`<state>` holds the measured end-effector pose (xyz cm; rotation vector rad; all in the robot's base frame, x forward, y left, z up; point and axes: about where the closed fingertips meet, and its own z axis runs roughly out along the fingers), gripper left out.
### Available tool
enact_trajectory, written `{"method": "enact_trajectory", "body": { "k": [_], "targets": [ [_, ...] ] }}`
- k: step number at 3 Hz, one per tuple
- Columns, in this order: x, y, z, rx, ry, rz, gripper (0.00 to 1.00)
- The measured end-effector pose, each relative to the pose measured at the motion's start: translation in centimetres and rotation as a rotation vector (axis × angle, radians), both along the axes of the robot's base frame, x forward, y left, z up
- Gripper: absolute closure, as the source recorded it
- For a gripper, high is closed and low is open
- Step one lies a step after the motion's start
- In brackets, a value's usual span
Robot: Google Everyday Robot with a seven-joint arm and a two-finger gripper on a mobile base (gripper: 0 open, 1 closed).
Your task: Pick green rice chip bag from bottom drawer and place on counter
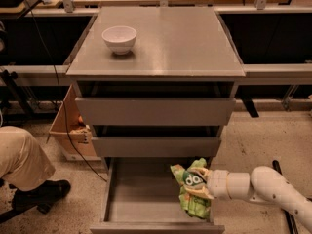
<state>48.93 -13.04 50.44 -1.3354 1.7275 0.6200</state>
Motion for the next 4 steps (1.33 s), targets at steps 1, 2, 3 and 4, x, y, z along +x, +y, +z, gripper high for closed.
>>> {"method": "enact_trajectory", "body": {
  "k": [1, 2, 3, 4],
  "targets": [
    [-1.9, -0.1, 7.5, 0.001, -0.117, 0.021, 1.00],
    [-2.2, -0.3, 9.2, 0.002, -0.146, 0.018, 1.00],
    [-2.2, -0.2, 9.1, 0.002, -0.145, 0.019, 1.00],
    [-1.7, -0.5, 11.4, -0.015, -0.189, 0.004, 1.00]
  ]
}}
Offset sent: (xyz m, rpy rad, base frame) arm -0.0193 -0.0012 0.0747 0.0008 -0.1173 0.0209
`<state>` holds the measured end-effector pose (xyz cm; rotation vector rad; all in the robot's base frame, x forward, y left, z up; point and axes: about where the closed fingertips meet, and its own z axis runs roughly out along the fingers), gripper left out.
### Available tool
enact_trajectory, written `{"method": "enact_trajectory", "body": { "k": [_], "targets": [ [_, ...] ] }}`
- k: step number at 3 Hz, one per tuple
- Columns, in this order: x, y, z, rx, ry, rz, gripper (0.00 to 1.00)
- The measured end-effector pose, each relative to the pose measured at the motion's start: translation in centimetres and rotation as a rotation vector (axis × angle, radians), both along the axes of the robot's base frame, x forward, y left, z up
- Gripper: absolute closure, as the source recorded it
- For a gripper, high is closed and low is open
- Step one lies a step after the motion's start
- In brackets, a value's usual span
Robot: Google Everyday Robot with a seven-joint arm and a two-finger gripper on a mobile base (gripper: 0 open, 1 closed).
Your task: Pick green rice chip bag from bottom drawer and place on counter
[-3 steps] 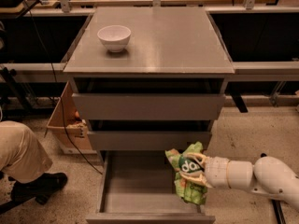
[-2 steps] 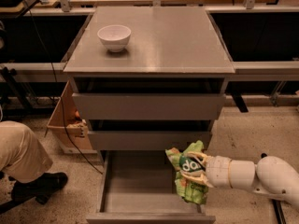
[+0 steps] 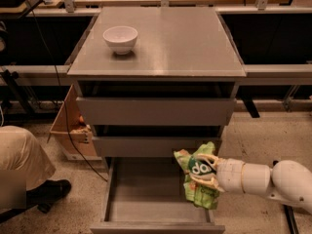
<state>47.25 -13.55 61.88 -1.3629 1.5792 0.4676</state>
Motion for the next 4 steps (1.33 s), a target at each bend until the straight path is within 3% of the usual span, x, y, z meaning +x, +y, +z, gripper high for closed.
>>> {"method": "enact_trajectory", "body": {
  "k": [2, 4],
  "targets": [
    [3.2, -2.5, 14.2, -0.075, -0.252, -0.079, 1.00],
    [9.4, -2.1, 27.4, -0.114, -0.471, -0.077, 1.00]
  ]
}}
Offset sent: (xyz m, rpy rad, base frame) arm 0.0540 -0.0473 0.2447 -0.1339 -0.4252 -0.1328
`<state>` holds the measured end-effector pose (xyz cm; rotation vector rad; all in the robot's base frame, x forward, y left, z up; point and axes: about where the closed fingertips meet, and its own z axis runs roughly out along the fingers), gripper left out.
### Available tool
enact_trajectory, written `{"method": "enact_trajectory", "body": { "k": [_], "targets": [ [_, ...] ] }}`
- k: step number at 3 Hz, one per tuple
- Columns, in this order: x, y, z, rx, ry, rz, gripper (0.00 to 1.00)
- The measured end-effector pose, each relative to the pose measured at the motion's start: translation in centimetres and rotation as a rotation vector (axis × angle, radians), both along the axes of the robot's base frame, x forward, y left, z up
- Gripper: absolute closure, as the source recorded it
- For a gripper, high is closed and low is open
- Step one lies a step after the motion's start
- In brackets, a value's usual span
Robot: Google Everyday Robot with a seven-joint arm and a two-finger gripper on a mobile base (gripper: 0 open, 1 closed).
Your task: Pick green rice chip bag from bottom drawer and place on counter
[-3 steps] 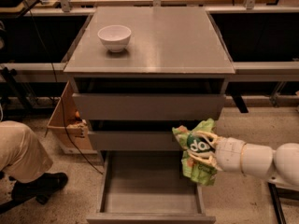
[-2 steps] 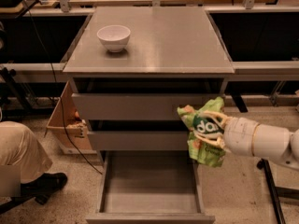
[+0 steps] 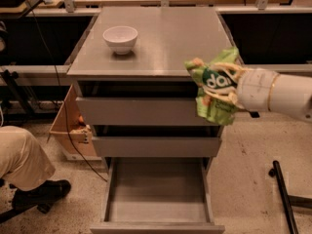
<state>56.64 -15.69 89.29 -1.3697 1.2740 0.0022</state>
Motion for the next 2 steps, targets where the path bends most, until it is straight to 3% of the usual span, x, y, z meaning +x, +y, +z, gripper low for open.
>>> {"method": "enact_trajectory", "body": {
  "k": [2],
  "targets": [
    [8.7, 2.6, 7.2, -0.071, -0.154, 0.060, 1.00]
  ]
}}
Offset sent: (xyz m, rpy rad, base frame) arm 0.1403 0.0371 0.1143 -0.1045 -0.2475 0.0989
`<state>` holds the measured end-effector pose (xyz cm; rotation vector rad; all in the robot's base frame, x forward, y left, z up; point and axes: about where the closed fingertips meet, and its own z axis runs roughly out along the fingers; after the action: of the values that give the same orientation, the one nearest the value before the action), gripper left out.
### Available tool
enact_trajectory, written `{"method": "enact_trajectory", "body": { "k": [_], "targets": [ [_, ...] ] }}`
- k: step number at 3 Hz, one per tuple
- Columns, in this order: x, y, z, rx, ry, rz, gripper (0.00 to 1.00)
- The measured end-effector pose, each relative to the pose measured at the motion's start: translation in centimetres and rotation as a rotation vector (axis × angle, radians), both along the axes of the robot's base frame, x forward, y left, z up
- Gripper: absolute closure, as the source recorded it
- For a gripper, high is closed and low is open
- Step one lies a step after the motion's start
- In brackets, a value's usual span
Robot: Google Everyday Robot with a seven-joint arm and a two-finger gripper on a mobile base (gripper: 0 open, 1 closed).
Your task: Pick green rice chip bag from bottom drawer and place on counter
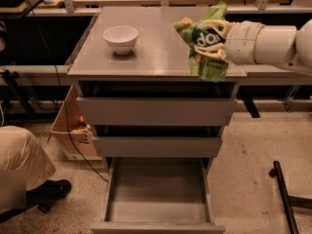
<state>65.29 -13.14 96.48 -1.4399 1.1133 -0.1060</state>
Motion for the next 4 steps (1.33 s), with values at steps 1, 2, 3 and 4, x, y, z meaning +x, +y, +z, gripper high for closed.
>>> {"method": "enact_trajectory", "body": {
  "k": [1, 2, 3, 4],
  "targets": [
    [4.1, 1.2, 1.1, 0.023, -0.032, 0.043, 1.00],
    [8.1, 2.7, 0.4, 0.070, -0.035, 0.089, 1.00],
    [11.2, 3.6, -1.6, 0.095, -0.014, 0.104, 0.86],
    [13.3, 3.6, -3.6, 0.102, 0.012, 0.092, 0.63]
  ]
}}
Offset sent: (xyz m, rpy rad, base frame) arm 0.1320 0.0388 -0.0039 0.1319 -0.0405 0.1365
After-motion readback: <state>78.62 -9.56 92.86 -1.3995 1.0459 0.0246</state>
